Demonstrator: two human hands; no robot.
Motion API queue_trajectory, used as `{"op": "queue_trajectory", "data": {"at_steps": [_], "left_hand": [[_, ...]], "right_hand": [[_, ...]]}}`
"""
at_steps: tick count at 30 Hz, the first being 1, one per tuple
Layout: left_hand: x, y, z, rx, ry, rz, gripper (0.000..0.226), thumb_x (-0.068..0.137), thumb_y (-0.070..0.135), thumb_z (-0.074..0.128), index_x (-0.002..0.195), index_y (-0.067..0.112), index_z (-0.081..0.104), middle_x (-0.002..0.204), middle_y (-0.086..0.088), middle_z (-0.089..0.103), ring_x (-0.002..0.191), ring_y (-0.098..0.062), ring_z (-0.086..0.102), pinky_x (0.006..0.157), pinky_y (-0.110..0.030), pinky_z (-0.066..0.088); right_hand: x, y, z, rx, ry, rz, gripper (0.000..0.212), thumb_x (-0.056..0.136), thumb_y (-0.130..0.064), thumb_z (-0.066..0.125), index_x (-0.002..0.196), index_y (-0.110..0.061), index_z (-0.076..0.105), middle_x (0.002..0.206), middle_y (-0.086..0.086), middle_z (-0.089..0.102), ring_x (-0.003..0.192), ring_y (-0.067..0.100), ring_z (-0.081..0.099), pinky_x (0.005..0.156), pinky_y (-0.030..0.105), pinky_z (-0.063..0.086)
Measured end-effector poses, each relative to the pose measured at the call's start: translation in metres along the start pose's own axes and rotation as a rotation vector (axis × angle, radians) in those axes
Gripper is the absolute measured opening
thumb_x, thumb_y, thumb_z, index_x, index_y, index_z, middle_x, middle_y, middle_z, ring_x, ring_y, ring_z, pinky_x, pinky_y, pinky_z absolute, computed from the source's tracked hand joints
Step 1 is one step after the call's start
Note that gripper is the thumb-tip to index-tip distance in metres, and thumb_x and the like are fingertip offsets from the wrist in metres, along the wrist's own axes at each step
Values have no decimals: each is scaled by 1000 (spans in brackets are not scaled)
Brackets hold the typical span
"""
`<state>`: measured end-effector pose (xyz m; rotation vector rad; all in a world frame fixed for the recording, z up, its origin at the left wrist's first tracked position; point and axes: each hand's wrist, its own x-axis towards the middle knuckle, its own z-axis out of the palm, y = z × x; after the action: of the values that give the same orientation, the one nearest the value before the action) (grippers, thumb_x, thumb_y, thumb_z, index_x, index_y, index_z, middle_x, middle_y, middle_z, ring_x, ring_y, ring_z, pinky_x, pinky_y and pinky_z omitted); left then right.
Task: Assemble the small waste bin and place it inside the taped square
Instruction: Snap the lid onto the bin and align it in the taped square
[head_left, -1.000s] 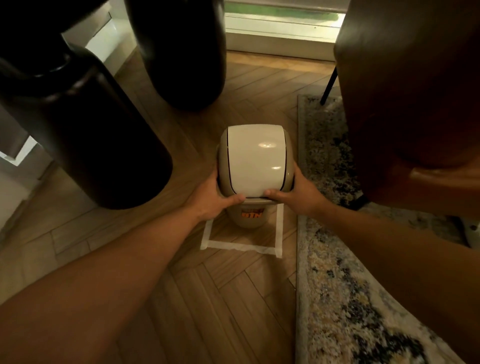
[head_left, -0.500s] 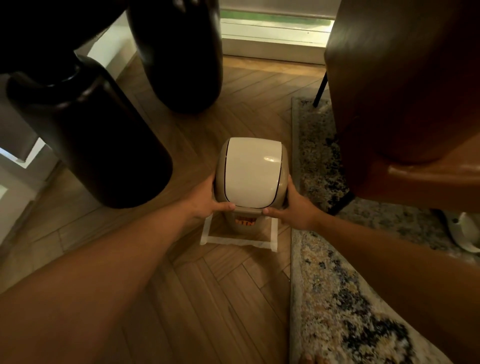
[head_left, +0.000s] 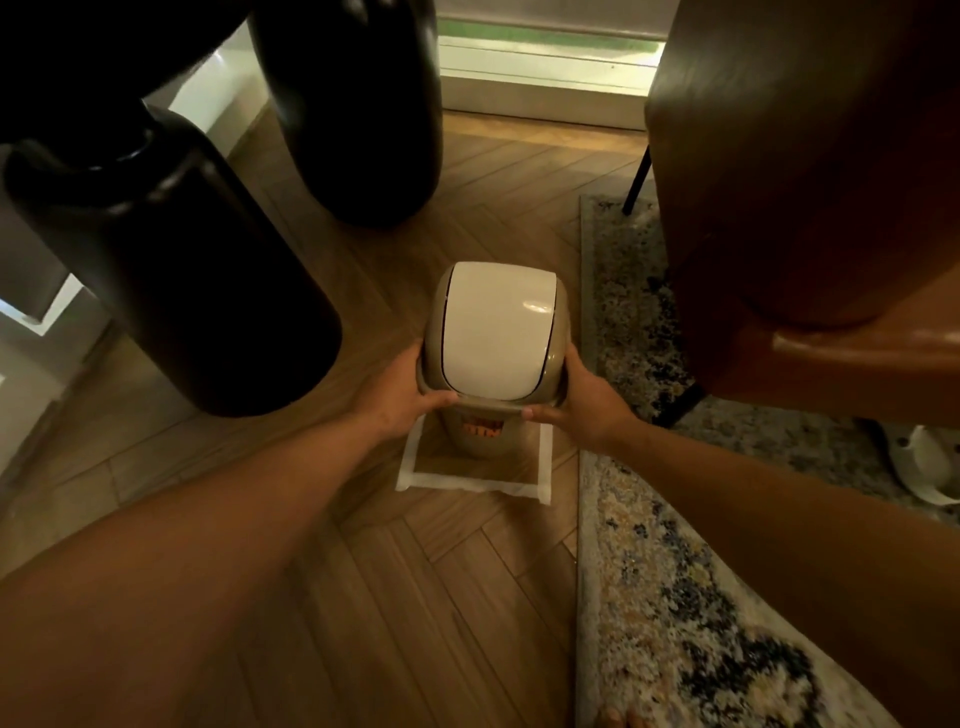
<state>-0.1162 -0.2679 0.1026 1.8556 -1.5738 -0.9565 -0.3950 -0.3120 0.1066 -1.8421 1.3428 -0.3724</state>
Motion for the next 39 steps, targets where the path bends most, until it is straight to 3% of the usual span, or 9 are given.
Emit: {"op": "queue_trajectory", "data": {"at_steps": [5, 13, 19, 24, 28, 39], "left_hand": [[9, -3, -5, 35, 57, -12, 90, 74, 42, 88, 150, 28, 42, 148, 1, 56, 135, -22, 52, 108, -46, 49], [11, -2, -13, 161, 72, 0, 103, 70, 55, 86, 154, 31, 32, 152, -5, 47, 136, -25, 50, 104, -42, 46], [11, 3, -15, 159, 15, 54, 110, 63, 58, 89, 153, 34, 31, 153, 0, 47, 140, -22, 46, 109, -46, 46], [12, 3, -20, 165, -8, 134, 126, 58, 60, 90, 158, 40, 17, 159, 7, 39, 145, -16, 39, 114, -48, 41], [16, 1, -21, 154, -55, 148, 132, 56, 58, 90, 158, 50, 6, 158, 10, 41, 144, -14, 40, 115, -46, 40], [21, -7, -21, 132, -66, 145, 134, 64, 39, 94, 154, 59, -2, 155, 7, 47, 142, -14, 42, 113, -41, 38]], "right_hand": [[12, -1, 1, -20, 85, -13, 101, 80, -42, 87, 160, -29, 26, 144, -2, 62, 131, 21, 59, 96, 29, 48], [12, -4, -9, -148, 119, -42, 114, 66, -60, 88, 157, -34, 25, 152, 0, 52, 137, 24, 52, 106, 46, 50], [12, -6, -10, -157, 87, -86, 126, 64, -56, 92, 161, -32, 16, 163, -1, 35, 144, 21, 44, 110, 44, 46], [15, -4, -8, -135, 65, -79, 140, 63, -48, 96, 163, -33, -1, 169, -2, 25, 149, 22, 37, 115, 44, 42], [17, -2, -7, -109, 40, -76, 140, 65, -45, 95, 160, -44, -9, 165, -6, 34, 147, 17, 38, 111, 32, 38], [15, -5, -3, -79, 26, -84, 137, 73, -37, 93, 162, -40, -11, 160, -6, 45, 141, 19, 50, 111, 46, 47]]}}
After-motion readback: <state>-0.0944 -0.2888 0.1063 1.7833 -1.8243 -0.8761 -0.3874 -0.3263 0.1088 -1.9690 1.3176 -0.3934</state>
